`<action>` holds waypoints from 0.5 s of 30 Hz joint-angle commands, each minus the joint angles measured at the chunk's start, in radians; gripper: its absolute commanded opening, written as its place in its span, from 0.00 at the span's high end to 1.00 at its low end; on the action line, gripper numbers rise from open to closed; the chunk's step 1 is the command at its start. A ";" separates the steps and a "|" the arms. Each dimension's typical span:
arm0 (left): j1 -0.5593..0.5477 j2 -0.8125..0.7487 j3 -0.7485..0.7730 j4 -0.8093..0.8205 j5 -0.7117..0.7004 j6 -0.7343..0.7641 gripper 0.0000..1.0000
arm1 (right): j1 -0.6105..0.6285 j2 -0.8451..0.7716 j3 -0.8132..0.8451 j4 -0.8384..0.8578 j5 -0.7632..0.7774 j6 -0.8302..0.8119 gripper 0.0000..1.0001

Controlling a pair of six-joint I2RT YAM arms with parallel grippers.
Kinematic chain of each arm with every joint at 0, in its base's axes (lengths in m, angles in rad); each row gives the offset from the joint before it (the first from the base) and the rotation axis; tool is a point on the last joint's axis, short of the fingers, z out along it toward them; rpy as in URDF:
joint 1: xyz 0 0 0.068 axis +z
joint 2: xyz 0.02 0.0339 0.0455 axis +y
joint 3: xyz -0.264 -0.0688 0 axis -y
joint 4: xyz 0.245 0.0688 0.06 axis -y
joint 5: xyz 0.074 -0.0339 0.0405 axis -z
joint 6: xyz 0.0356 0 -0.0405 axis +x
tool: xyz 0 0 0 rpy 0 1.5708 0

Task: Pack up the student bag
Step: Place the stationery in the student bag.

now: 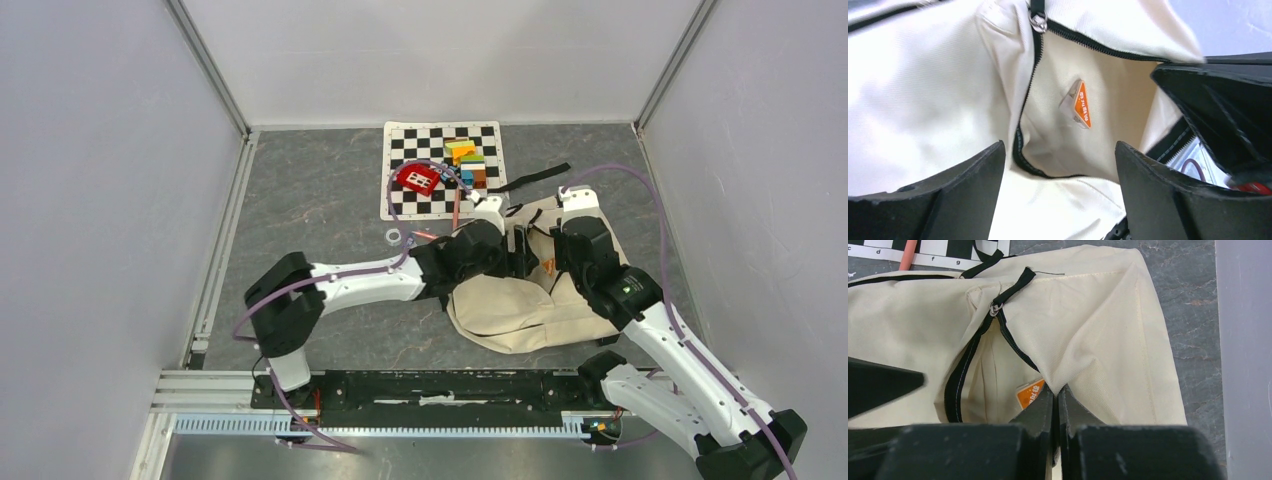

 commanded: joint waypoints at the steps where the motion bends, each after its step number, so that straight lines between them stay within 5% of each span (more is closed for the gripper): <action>1: 0.001 -0.177 -0.056 0.007 -0.182 0.163 0.10 | 0.001 -0.015 0.053 0.063 0.021 -0.009 1.00; 7: 0.058 -0.318 -0.066 -0.392 -0.347 0.267 0.00 | 0.001 -0.007 0.069 0.049 0.036 -0.020 1.00; 15: 0.410 -0.403 -0.160 -0.590 -0.083 0.400 0.00 | 0.000 0.000 0.072 0.054 0.017 -0.014 1.00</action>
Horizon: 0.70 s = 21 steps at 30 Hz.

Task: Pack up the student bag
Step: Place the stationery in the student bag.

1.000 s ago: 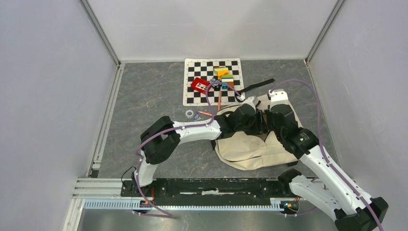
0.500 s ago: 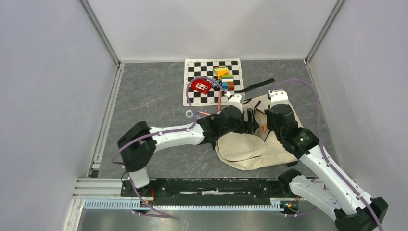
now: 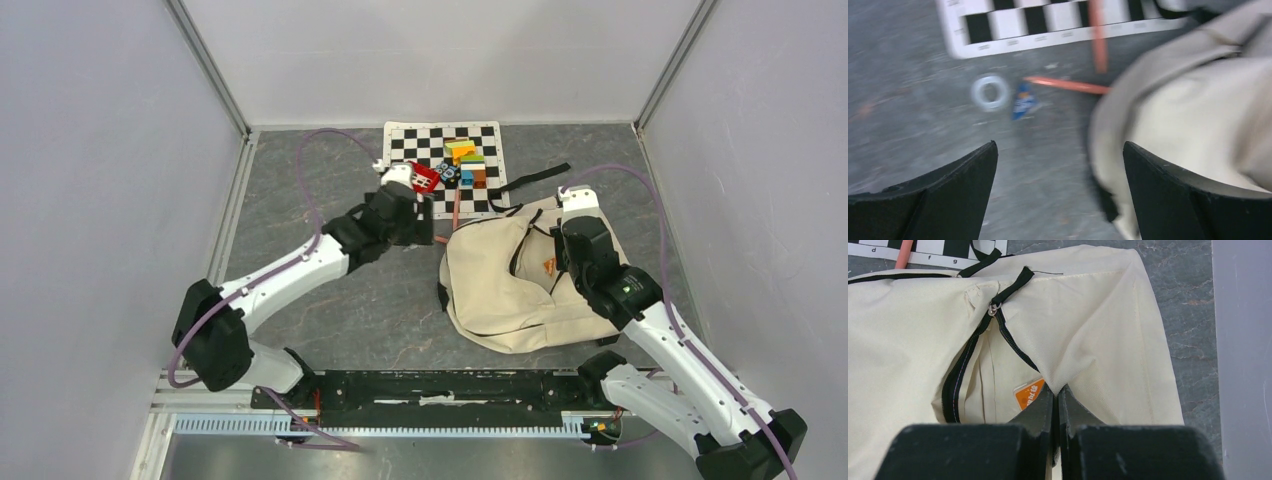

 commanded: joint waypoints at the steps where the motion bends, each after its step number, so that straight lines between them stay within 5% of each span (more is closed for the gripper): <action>1: 0.167 0.017 -0.001 -0.181 0.124 0.166 0.00 | 0.001 0.001 0.074 0.057 0.009 -0.006 1.00; 9: 0.324 0.243 0.125 -0.254 0.210 0.302 0.02 | 0.001 0.001 0.071 0.057 -0.001 0.002 1.00; 21: 0.390 0.447 0.215 -0.198 0.250 0.306 0.36 | 0.001 0.000 0.063 0.051 0.001 -0.001 1.00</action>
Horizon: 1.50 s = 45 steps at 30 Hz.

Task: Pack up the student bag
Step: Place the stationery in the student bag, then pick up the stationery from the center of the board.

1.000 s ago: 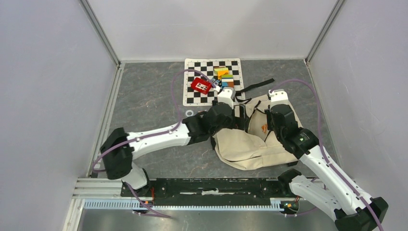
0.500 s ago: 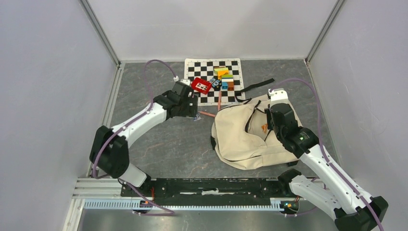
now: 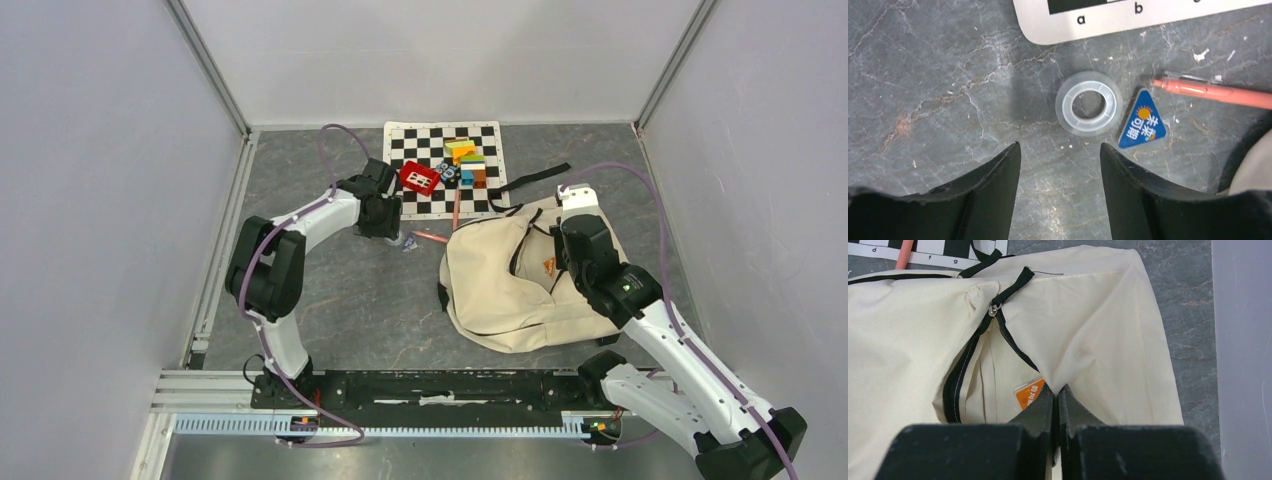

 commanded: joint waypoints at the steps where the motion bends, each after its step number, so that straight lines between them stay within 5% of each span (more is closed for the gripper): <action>1: 0.013 0.048 0.053 0.025 0.011 0.046 0.36 | 0.001 -0.012 0.047 0.057 0.004 0.000 1.00; 27: 0.042 0.187 0.124 0.052 0.052 0.033 0.51 | 0.001 -0.016 0.023 0.041 0.002 0.009 1.00; 39: 0.043 0.205 0.130 0.016 0.044 0.048 0.66 | 0.001 -0.017 0.020 0.038 0.002 0.017 1.00; 45: 0.042 0.175 0.121 0.009 0.051 0.036 0.83 | 0.001 -0.022 0.022 0.031 0.002 0.020 1.00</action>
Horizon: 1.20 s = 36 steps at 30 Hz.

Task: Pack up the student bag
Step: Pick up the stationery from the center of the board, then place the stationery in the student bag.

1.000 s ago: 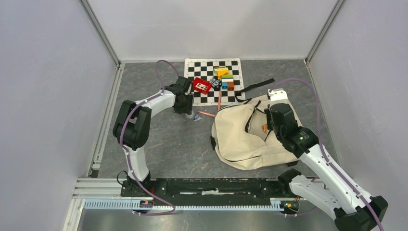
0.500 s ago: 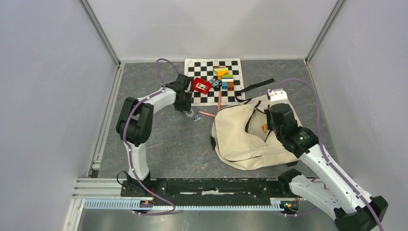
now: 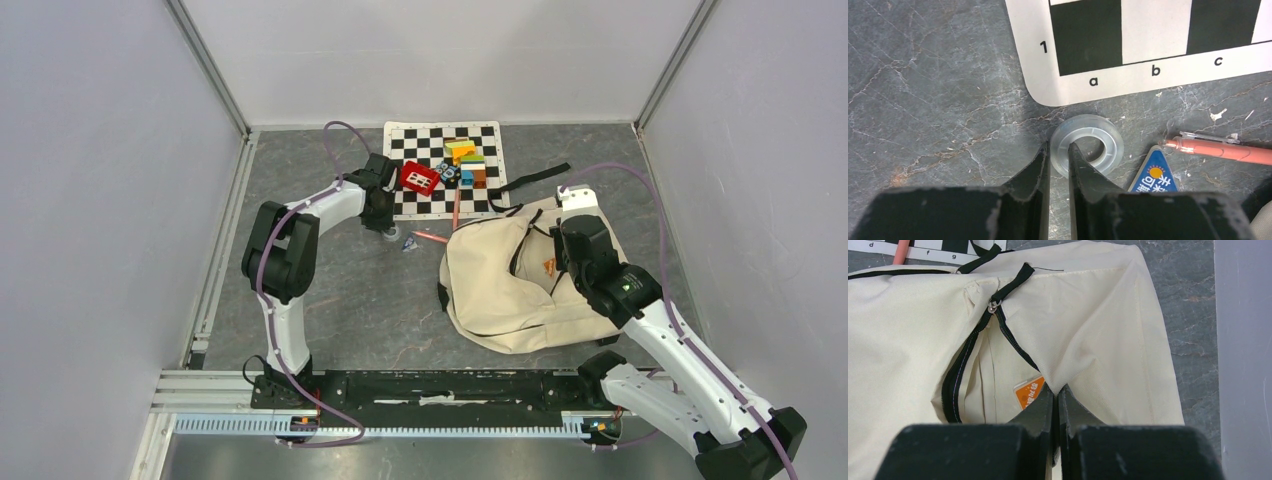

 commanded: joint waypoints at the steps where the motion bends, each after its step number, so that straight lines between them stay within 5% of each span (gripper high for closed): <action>1: 0.000 -0.007 0.000 -0.022 0.015 0.022 0.85 | 0.001 -0.026 0.024 0.046 0.006 0.010 1.00; 12: -0.031 -0.260 -0.125 0.062 0.182 -0.100 0.87 | 0.001 -0.049 0.022 0.061 0.014 0.025 1.00; 20: -0.307 -0.447 -0.211 0.150 0.114 -0.275 0.88 | 0.001 -0.040 0.021 0.088 -0.004 0.037 1.00; 28: -0.560 -0.315 -0.041 0.259 0.078 -0.433 0.88 | 0.002 -0.032 0.026 0.119 -0.036 0.050 1.00; 36: -0.633 -0.134 0.153 0.275 0.074 -0.471 0.88 | 0.002 -0.034 0.035 0.131 -0.040 0.048 1.00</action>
